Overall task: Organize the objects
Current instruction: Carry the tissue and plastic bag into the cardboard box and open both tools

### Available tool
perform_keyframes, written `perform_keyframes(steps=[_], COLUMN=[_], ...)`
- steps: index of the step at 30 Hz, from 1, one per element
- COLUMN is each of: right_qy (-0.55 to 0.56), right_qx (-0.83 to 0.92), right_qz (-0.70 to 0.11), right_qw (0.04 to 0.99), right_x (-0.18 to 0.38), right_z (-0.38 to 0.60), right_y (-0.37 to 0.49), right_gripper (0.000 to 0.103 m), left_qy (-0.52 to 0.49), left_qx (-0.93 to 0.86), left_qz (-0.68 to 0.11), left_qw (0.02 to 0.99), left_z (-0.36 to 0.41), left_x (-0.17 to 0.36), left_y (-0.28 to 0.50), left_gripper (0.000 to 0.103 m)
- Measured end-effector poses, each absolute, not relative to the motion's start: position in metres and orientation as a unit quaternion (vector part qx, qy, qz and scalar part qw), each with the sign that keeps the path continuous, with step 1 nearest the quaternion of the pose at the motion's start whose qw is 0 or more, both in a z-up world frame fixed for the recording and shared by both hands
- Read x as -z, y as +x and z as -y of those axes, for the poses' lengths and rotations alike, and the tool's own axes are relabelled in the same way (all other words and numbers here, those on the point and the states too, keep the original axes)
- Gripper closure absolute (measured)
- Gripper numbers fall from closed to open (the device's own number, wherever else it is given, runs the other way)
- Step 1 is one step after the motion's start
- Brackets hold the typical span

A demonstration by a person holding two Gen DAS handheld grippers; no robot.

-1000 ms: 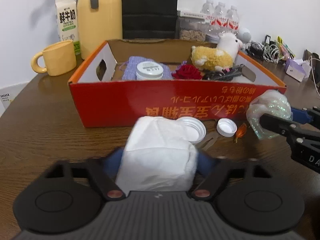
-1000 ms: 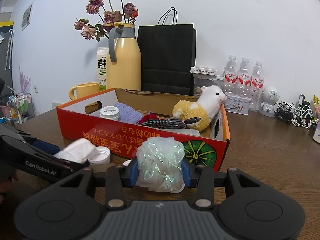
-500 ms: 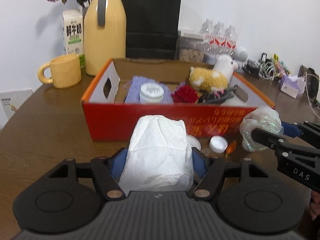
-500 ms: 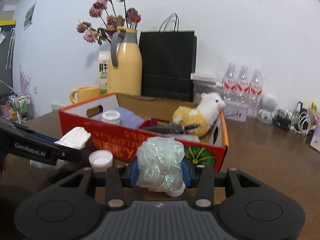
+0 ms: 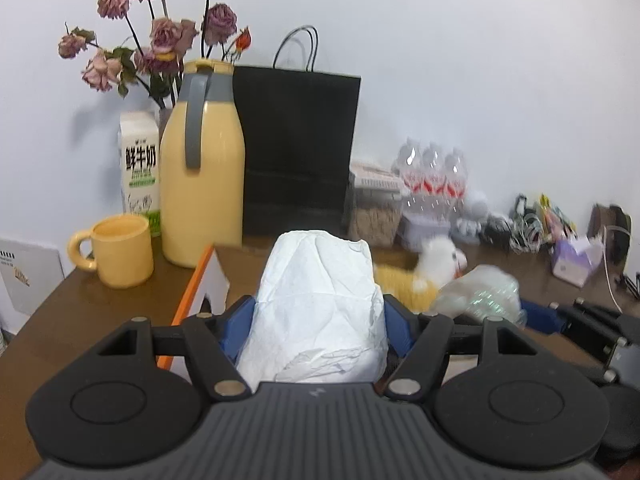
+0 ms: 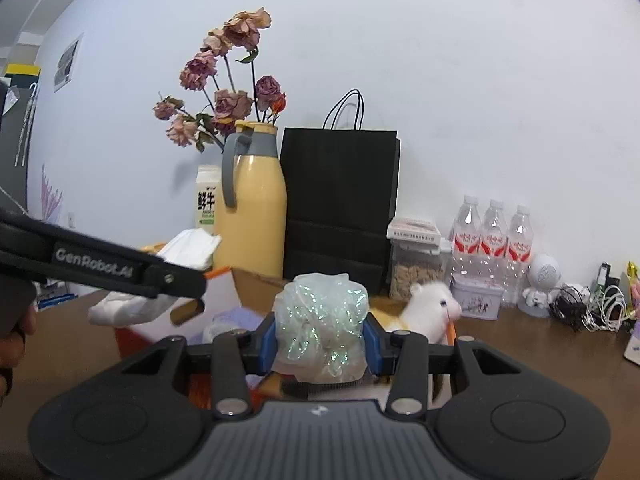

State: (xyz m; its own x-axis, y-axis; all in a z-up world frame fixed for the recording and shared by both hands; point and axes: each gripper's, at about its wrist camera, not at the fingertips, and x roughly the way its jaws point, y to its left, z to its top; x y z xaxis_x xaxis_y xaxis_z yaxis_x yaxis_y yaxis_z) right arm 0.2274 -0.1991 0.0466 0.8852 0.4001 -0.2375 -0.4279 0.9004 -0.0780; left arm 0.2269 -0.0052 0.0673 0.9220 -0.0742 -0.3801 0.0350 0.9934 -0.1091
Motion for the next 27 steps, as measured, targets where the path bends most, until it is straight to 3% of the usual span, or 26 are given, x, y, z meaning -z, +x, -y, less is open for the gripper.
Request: perform_keyframes(steps=[18, 23, 25, 26, 27], right_qy=[-0.04, -0.048, -0.053, -0.054, -0.054], right_qx=[-0.175, -0.173, -0.173, -0.172, -0.17], right_qz=[-0.163, -0.172, -0.173, -0.173, -0.172], right_qw=[0.97, 0.968, 0.968, 0.968, 0.969], right_x=[-0.015, -0.012, -0.011, -0.012, -0.012], right_z=[0.188, 0.188, 0.187, 0.187, 0.187], right_y=[0.305, 0.305, 0.302, 0.301, 0.3], right_gripper=[0.062, 0.057, 0.05, 0.038, 0.03], left_qy=[-0.072, -0.073, -0.077, -0.078, -0.079], left_qx=[0.002, 0.009, 0.013, 0.014, 0.012], left_qz=[-0.228, -0.225, -0.213, -0.204, -0.196], left_qw=[0.971, 0.972, 0.974, 0.976, 0.977], left_z=[0.012, 0.008, 0.007, 0.006, 0.005], left_x=[-0.028, -0.026, -0.027, -0.028, -0.028], left_y=[0.308, 0.306, 0.302, 0.299, 0.297], left_gripper=[0.033, 0.031, 0.02, 0.002, 0.0])
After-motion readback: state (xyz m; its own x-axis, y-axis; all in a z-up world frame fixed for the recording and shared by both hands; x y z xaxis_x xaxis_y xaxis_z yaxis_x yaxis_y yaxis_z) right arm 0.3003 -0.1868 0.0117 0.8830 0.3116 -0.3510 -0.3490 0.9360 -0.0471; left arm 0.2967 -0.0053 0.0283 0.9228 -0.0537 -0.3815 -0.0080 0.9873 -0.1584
